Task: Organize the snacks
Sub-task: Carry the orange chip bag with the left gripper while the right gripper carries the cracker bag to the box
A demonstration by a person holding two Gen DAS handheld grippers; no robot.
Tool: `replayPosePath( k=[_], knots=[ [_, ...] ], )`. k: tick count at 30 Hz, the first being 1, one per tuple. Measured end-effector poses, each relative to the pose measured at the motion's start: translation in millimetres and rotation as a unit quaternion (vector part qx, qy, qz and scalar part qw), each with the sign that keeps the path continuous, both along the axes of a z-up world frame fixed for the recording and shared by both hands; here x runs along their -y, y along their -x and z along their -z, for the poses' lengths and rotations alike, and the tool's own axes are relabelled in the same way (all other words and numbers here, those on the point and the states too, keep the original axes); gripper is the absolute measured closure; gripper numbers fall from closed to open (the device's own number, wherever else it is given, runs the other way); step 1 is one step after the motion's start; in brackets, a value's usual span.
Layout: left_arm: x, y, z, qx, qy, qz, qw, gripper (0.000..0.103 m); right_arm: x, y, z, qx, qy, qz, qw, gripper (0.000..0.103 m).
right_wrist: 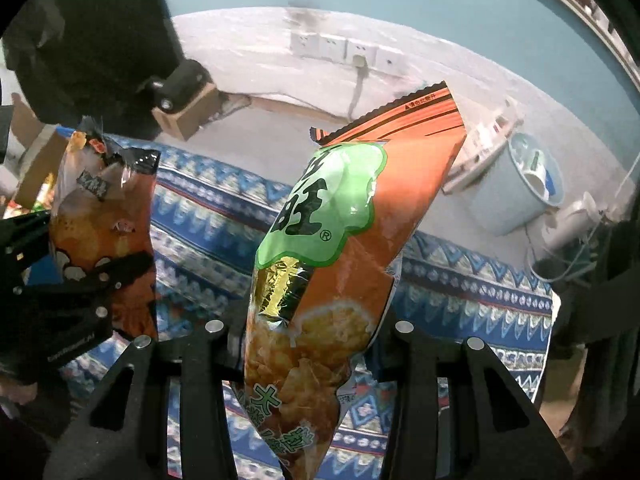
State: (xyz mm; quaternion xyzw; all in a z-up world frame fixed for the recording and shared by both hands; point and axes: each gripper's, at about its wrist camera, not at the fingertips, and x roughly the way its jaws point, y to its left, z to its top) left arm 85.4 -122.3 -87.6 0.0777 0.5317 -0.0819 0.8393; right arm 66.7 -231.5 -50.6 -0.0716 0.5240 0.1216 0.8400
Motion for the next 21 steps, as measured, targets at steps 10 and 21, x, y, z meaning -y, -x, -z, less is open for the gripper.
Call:
replayPosePath(
  k=[10, 21],
  knots=[
    [-64, 21, -31, 0.018, 0.002, -0.014, 0.9997, 0.061, -59, 3, -30, 0.022, -0.029, -0.042, 0.998, 0.062],
    [-139, 42, -49, 0.037, -0.009, -0.051, 0.9980, 0.061, -135, 1, -38, 0.022, -0.040, -0.101, 0.994, 0.062]
  ],
)
